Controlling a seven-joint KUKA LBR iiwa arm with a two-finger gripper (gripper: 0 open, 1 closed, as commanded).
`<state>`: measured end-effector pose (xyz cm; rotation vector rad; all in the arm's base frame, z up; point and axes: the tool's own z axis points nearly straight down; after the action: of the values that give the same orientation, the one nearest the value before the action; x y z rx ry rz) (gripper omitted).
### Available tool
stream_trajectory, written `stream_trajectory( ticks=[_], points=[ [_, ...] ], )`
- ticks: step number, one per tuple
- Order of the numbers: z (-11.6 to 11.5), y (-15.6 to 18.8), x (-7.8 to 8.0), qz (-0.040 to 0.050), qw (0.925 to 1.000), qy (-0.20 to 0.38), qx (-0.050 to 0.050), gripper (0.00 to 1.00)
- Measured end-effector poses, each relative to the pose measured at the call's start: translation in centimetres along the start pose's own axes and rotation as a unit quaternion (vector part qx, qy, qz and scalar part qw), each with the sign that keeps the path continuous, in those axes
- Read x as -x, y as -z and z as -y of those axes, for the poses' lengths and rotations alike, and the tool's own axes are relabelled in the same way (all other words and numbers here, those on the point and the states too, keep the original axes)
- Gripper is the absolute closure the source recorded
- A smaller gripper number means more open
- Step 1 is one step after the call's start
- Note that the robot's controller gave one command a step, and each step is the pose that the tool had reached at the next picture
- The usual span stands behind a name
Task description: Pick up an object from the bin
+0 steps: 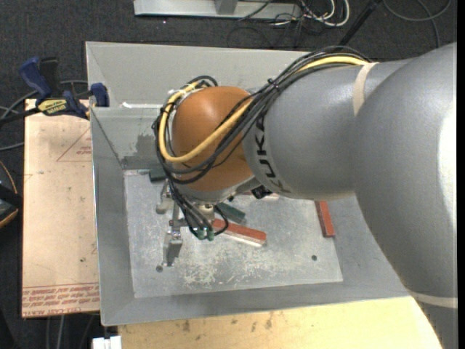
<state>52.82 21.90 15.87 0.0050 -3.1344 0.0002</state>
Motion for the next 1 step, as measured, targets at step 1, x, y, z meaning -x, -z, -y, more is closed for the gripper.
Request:
stream_trajectory(
  ticks=[1],
  points=[
    [0.08,0.38,0.22,0.0035,1.0,-0.002,0.001,0.0]
  ],
)
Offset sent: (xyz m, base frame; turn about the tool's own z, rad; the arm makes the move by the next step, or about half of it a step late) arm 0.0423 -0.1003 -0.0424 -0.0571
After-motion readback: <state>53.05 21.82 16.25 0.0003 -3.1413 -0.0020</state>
